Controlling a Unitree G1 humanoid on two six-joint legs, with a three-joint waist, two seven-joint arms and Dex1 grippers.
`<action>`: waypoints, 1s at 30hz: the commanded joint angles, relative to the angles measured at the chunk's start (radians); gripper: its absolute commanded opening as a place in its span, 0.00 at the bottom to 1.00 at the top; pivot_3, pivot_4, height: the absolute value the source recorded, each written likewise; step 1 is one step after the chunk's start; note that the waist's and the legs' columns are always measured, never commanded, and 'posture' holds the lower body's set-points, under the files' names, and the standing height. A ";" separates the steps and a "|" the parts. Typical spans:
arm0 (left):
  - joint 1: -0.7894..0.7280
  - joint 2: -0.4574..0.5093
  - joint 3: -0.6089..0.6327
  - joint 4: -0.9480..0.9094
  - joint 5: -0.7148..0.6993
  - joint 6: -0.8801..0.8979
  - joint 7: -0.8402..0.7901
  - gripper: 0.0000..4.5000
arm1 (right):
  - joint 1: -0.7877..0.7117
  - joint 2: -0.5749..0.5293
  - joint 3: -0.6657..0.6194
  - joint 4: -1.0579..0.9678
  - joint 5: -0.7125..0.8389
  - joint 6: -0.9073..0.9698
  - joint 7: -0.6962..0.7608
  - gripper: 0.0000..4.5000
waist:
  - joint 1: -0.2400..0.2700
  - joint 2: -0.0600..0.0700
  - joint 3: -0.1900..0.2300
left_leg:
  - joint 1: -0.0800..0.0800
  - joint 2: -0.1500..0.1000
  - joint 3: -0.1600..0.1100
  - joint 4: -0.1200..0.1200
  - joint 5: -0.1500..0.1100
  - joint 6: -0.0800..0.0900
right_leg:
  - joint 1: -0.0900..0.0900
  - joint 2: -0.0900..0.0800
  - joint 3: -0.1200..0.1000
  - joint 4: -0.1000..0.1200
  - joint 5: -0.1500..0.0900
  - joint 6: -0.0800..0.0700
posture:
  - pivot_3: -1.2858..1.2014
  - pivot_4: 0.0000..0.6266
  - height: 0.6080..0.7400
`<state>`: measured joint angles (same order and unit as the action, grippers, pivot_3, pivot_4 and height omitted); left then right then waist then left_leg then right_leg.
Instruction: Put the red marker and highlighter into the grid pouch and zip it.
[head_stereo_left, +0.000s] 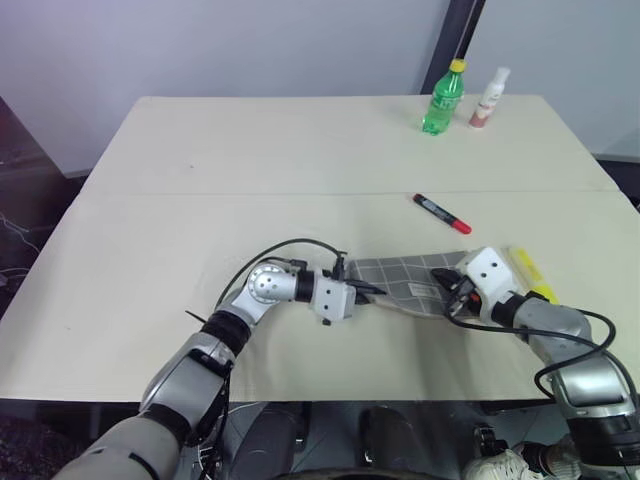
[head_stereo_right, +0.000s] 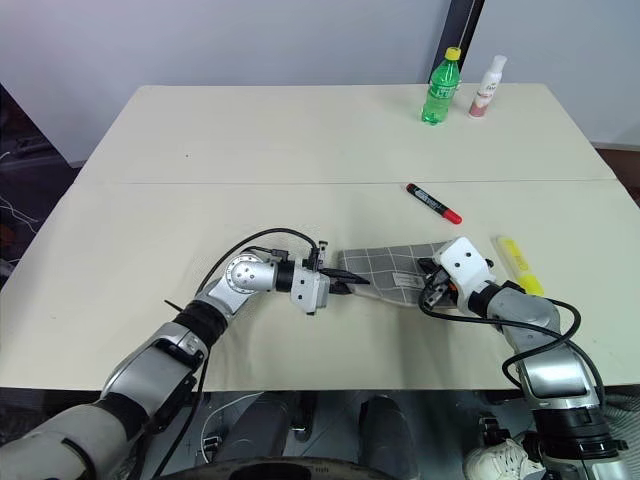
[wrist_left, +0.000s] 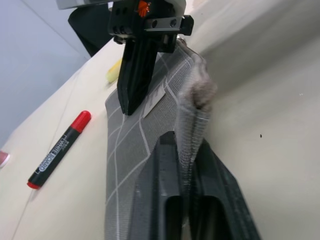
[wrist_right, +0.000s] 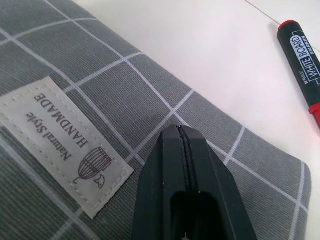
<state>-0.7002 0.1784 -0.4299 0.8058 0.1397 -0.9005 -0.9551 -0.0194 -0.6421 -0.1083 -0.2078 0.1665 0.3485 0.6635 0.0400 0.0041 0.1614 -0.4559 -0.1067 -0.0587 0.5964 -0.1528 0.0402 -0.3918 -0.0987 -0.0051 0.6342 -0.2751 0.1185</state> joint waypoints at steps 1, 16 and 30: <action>-0.002 0.015 0.022 -0.014 -0.034 0.007 0.001 0.01 | -0.002 0.024 -0.149 -0.122 0.229 0.019 0.074 0.00 | -0.001 0.000 0.000 | 0.000 0.000 0.000 0.000 0.000 0.000 | 0.000 0.000 0.000 0.000 0.000 0.000 | 0.52 0.24 1.00; 0.094 0.121 0.154 -0.196 -0.165 0.166 0.051 0.00 | 0.207 -0.046 -0.219 -0.191 0.208 0.136 -0.013 0.99 | -0.003 0.000 0.000 | 0.000 0.001 0.000 0.000 0.000 0.000 | 0.000 -0.001 0.000 0.000 -0.001 -0.002 | 0.52 0.24 1.00; 0.104 0.160 0.209 -0.352 -0.222 0.240 0.052 0.00 | -0.028 0.190 -0.200 -0.141 0.311 0.254 -0.222 0.99 | -0.001 0.000 0.000 | 0.000 0.001 0.000 0.000 0.000 0.000 | -0.001 0.000 0.000 0.000 -0.001 -0.002 | 0.52 0.24 1.00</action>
<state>-0.5908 0.3365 -0.2399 0.4910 -0.0644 -0.6561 -0.9092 -0.0288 -0.4600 -0.3011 -0.3195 0.4290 0.5699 0.4461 0.0394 0.0043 0.1616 -0.4560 -0.1060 -0.0592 0.5959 -0.1529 0.0402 -0.3924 -0.0984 -0.0048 0.6342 -0.2760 0.1166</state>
